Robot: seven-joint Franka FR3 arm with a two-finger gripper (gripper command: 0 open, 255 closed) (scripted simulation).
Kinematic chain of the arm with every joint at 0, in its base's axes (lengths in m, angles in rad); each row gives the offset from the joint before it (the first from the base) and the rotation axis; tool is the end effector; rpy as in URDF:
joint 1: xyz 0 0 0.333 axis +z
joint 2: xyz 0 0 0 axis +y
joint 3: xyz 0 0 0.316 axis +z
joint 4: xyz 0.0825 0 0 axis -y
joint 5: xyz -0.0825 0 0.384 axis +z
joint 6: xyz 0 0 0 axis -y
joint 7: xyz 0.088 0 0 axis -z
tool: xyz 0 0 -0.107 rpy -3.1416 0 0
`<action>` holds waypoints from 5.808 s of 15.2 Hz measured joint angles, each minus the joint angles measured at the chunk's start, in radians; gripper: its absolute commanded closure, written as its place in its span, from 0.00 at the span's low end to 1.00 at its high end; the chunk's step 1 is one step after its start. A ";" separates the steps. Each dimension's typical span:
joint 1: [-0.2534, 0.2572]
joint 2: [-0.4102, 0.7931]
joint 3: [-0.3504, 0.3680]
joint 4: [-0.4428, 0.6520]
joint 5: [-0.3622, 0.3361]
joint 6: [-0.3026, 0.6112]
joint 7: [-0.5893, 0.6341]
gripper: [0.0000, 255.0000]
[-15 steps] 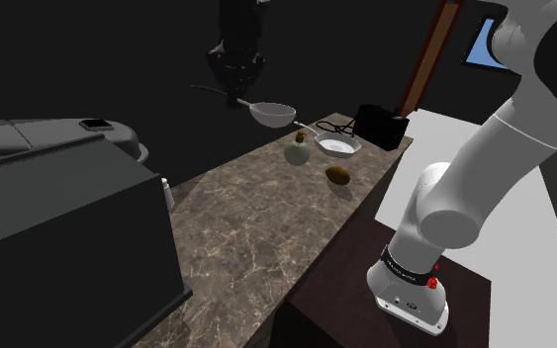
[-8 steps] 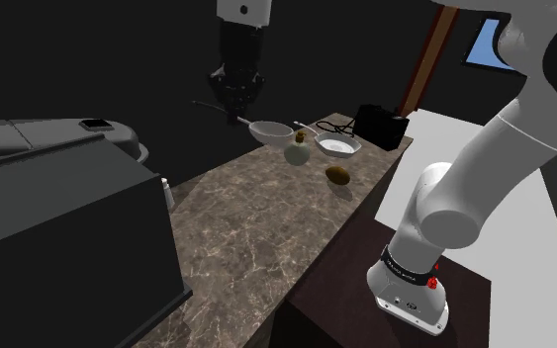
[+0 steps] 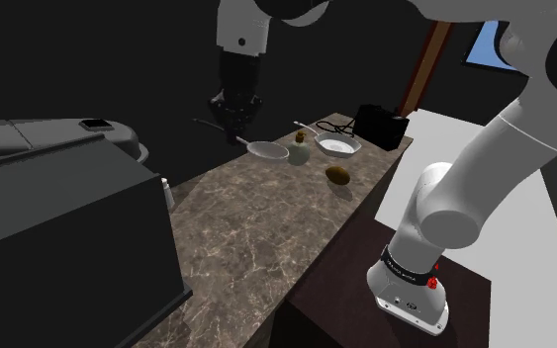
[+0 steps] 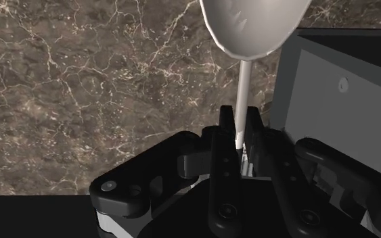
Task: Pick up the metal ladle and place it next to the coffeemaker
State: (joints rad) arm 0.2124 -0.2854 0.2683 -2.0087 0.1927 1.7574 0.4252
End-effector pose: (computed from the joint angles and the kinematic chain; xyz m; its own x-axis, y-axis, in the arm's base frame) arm 0.4089 0.2472 0.5738 0.9996 0.0141 -0.0260 0.0110 -0.9933 -0.1147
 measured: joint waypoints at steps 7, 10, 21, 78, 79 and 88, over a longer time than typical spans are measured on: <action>0.002 -0.004 0.004 -0.098 0.006 0.093 -0.013 1.00; 0.003 0.001 0.007 -0.131 0.008 0.131 -0.017 1.00; 0.008 0.032 0.020 -0.249 0.015 0.280 -0.028 1.00; 0.030 0.514 0.032 -0.480 -0.076 0.983 -0.010 0.00; 0.030 0.514 0.032 -0.480 -0.076 0.983 -0.010 0.00; 0.007 0.384 0.048 -0.483 -0.030 0.858 -0.044 0.00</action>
State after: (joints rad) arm 0.2195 0.0988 0.3166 -2.4914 0.1631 2.6155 0.3817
